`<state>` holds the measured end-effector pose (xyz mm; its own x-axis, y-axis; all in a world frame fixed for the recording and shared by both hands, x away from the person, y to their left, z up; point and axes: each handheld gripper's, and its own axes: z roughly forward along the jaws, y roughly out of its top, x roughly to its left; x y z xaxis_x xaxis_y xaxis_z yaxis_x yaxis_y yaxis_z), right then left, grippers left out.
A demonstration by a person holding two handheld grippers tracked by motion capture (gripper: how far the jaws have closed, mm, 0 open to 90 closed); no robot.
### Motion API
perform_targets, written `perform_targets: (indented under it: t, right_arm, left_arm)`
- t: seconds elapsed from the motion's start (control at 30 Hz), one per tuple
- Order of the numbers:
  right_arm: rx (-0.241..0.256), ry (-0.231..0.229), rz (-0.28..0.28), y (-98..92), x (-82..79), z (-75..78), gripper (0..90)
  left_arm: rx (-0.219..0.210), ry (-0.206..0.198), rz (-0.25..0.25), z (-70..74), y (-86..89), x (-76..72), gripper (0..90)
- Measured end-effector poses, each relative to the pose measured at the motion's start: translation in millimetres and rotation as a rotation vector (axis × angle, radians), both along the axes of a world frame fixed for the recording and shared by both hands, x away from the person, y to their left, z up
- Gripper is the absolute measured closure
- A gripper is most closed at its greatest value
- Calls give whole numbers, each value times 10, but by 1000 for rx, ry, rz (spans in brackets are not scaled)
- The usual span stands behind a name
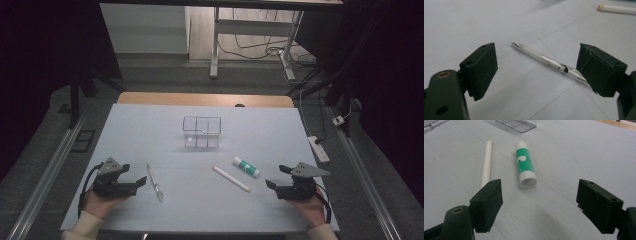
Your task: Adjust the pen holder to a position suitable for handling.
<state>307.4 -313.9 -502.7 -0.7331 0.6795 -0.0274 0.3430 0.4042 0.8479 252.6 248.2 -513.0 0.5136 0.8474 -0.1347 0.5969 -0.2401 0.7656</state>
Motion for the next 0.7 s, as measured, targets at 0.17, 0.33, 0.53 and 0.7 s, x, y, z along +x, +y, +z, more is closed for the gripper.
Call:
perform_targets:
  t: [0.17,0.33,0.53,0.7]
  right_arm:
    - [2,3,4,3,-4,1,214]
    - [-6,3,5,17,-2,-10,211]
    - [-13,6,6,22,9,-21,210]
    - [-18,3,4,20,5,-17,210]
  left_arm:
    - [8,-4,-6,11,-7,5,178]
    - [18,-4,3,28,42,18,181]
    - [14,-3,12,37,74,33,189]
    - [31,2,-1,29,51,46,198]
